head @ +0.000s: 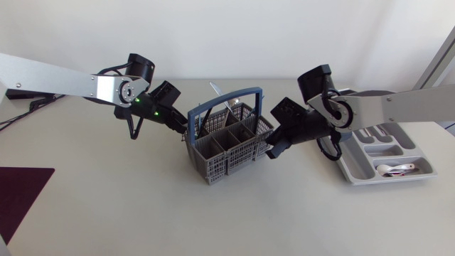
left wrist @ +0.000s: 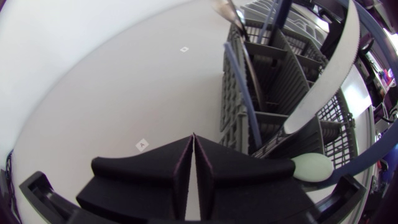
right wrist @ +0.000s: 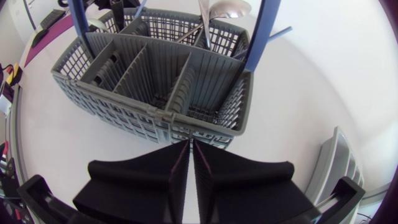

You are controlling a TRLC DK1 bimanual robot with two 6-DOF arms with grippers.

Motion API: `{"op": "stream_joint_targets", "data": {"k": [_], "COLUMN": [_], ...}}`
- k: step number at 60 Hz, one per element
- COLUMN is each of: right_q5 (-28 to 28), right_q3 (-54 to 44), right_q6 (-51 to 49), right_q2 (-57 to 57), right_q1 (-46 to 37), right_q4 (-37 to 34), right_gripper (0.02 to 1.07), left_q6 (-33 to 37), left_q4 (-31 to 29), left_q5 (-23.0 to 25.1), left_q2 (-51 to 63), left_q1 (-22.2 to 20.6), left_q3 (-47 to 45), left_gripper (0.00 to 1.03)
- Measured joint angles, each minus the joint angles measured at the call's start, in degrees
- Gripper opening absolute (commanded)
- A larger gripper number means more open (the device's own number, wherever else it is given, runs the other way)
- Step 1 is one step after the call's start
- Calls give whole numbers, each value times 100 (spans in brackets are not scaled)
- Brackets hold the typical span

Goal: Sort the cutlery from the basket into the organizer compartments.

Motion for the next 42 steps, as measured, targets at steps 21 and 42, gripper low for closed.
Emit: {"op": "stream_joint_targets", "data": {"k": [21,42], "right_q5": [293,358], "right_q3": [833,1722], "right_q6": [275,581], "right_q2": [632,1198], "right_q1": [44,24], "right_q4": [87,90], "right_gripper": [8,8], "left_q6": [297,374], "left_q4": [-190,-343], "left_q5": [168,175], "left_q2": [-496,-1130], "left_q1": [-133,-1019], "left_q3": [-730,-1519], "left_gripper": [4,4]}}
